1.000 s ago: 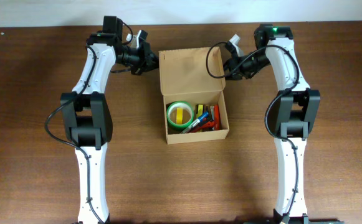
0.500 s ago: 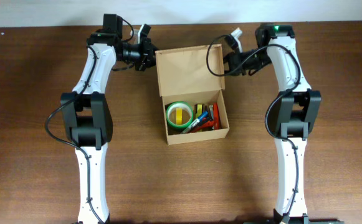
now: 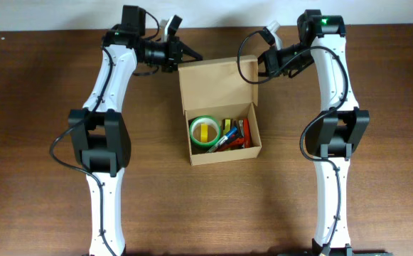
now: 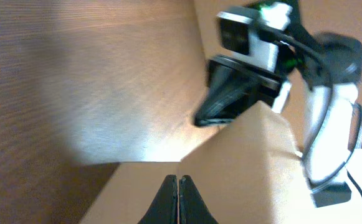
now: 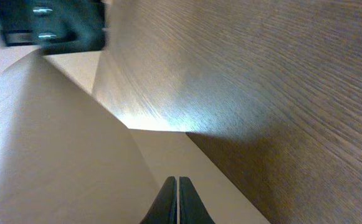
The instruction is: Pack container
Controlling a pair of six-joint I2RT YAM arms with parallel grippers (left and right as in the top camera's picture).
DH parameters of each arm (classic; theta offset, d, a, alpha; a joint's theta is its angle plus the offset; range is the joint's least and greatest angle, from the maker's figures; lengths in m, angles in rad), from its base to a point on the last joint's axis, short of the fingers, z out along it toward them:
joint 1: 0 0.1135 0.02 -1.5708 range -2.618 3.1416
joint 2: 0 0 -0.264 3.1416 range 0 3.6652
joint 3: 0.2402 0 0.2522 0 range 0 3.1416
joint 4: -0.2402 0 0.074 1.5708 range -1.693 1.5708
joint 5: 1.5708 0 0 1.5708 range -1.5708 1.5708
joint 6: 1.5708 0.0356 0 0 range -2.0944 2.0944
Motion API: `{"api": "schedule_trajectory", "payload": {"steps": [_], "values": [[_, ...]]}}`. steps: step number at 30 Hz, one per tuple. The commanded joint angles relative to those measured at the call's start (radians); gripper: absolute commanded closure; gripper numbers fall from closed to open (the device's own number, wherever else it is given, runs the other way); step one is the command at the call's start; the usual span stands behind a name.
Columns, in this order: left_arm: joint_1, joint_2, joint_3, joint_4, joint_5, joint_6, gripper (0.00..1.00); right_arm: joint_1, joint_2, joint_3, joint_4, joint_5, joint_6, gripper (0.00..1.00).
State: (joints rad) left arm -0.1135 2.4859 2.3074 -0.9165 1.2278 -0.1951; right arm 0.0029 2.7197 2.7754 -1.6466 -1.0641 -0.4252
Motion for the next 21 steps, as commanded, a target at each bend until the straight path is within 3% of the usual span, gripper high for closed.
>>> {"api": "schedule_trajectory", "payload": {"steps": [1, 16, 21], "values": [[-0.018, -0.066, -0.005, -0.042, 0.033, 0.089, 0.98, 0.002, -0.073, 0.017, -0.003, 0.035, -0.003, 0.96], [-0.068, -0.119, -0.005, -0.468, 0.026, 0.447, 0.98, 0.013, -0.232, 0.016, -0.003, 0.19, 0.068, 0.96], [-0.084, -0.163, -0.005, -0.544, -0.035, 0.503, 0.98, 0.043, -0.27, -0.005, -0.014, 0.243, 0.068, 0.96]]}}
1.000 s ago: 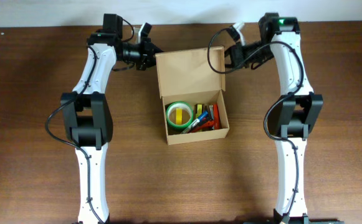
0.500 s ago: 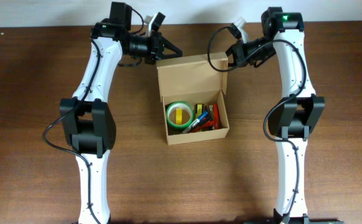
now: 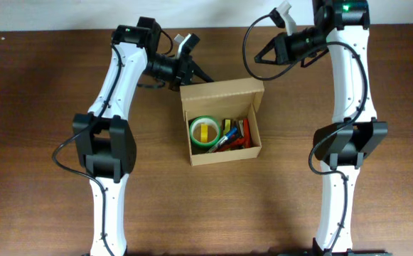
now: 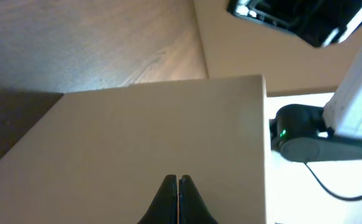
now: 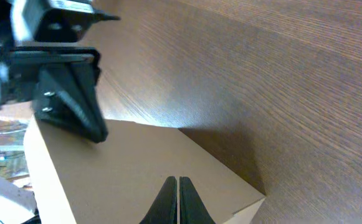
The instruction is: Pack container
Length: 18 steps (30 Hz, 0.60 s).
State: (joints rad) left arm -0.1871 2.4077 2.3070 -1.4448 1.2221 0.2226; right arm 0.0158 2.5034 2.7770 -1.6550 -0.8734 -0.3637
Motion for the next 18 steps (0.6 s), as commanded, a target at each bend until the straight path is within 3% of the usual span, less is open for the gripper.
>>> {"api": "schedule_trajectory", "payload": {"steps": [1, 10, 18], "values": [[-0.014, -0.095, -0.004, -0.023, -0.045, 0.087, 0.98, 0.035, -0.061, -0.012, -0.006, 0.062, 0.007, 0.96], [-0.046, -0.183, -0.005, -0.084, -0.26, 0.089, 0.98, 0.056, -0.2, -0.121, 0.014, 0.188, 0.06, 0.96], [-0.104, -0.198, -0.024, -0.195, -0.404, 0.17, 0.98, 0.056, -0.402, -0.281, 0.043, 0.314, 0.093, 0.96]]}}
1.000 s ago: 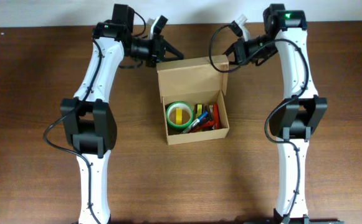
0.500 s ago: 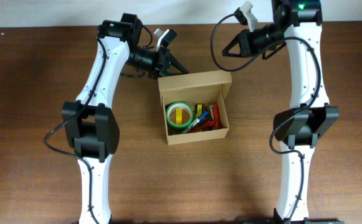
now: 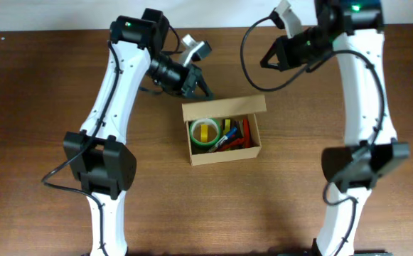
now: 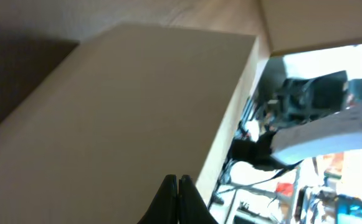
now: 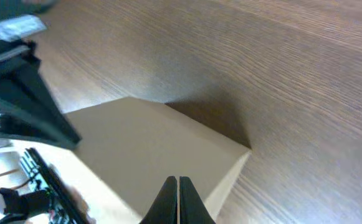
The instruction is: Pack container
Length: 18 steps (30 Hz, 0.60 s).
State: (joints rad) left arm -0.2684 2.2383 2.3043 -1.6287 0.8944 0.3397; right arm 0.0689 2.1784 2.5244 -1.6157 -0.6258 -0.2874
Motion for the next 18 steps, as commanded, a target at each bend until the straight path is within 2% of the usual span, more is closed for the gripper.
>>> {"api": "schedule_trajectory", "payload": {"steps": [1, 7, 10, 18], "values": [[-0.032, -0.029, -0.033, -0.011, -0.077, 0.056, 0.98, 0.003, -0.098, -0.035, 0.003, 0.081, 0.027, 0.96], [-0.069, -0.029, -0.116, 0.005, -0.117, 0.047, 0.98, 0.003, -0.206, -0.074, 0.0, 0.168, 0.061, 0.96], [-0.077, -0.029, -0.127, 0.027, -0.23, -0.026, 0.98, 0.003, -0.234, -0.109, -0.008, 0.203, 0.095, 0.96], [-0.085, -0.155, -0.127, 0.157, -0.694, -0.262, 0.98, 0.04, -0.237, -0.251, -0.061, 0.3, 0.171, 0.96]]}}
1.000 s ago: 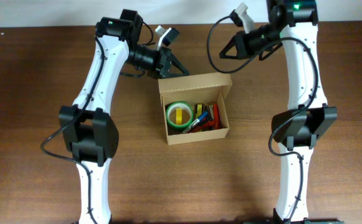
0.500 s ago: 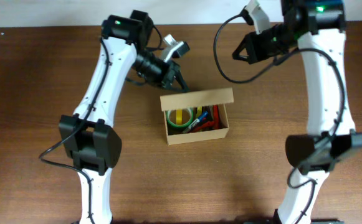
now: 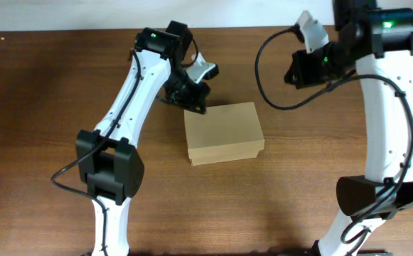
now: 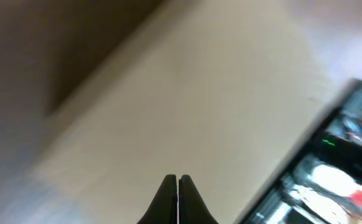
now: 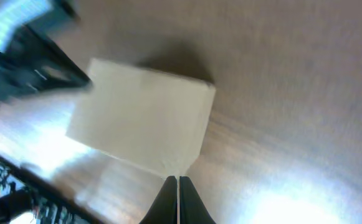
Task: Pack container
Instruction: 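Press the lid down onto the box with both grippers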
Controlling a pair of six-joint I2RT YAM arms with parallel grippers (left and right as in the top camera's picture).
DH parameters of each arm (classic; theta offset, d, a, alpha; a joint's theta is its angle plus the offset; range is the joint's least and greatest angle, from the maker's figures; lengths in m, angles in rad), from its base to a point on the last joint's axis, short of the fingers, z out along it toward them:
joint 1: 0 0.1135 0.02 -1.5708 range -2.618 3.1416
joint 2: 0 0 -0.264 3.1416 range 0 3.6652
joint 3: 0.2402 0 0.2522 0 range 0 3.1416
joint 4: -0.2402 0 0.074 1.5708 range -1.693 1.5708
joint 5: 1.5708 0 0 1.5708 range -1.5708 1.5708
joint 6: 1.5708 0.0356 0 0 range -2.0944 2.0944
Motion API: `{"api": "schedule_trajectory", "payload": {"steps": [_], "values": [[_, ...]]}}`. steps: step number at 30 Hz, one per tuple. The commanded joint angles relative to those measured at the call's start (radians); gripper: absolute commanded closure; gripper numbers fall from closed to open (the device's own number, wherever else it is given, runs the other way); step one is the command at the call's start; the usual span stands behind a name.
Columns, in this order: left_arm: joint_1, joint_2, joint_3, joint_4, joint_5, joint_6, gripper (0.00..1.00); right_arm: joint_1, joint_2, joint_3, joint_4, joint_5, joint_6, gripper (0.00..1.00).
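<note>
The cardboard box [image 3: 224, 132] sits in the middle of the table with its lid flat down, so its contents are hidden. My left gripper [image 3: 200, 107] is shut with nothing in it, at the box's back left corner. In the left wrist view, blurred lid [image 4: 187, 106] fills the frame beyond the shut fingertips [image 4: 178, 181]. My right gripper [image 3: 290, 77] is shut and empty, raised off to the box's back right and apart from it. The right wrist view looks down on the closed box [image 5: 142, 121] past the shut gripper [image 5: 178, 181].
Brown wooden table [image 3: 43, 107] surrounds the box. The two white arms [image 3: 131, 92] reach in from the front on the left and right sides. The table's back edge [image 3: 64, 30] meets a pale wall.
The lid, which was tilted over the back of the box with the tape and pens showing, now lies flat and covers them. The left gripper is lower, at the lid's corner; the right has drawn away.
First the lid lay open behind the box, with both shut grippers at its back corners. Then it stood raised, both grippers behind it. Then it leaned over the box with the contents still showing. Now the box is shut.
</note>
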State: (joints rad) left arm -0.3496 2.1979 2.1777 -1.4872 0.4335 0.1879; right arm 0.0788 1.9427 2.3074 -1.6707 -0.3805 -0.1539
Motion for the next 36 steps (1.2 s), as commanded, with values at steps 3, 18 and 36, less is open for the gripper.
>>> {"api": "schedule_trajectory", "payload": {"steps": [3, 18, 36], "values": [[-0.018, -0.192, 0.0, 0.037, -0.397, -0.156, 0.98, 0.072, -0.001, -0.065, -0.008, 0.076, 0.044, 0.96], [-0.214, -0.288, -0.13, -0.053, -0.614, -0.21, 0.98, 0.222, -0.001, -0.339, -0.002, 0.209, 0.136, 0.96], [-0.185, -0.29, -0.484, 0.196, -0.356, -0.172, 0.98, 0.223, -0.001, -0.51, 0.098, 0.205, 0.132, 0.96]]}}
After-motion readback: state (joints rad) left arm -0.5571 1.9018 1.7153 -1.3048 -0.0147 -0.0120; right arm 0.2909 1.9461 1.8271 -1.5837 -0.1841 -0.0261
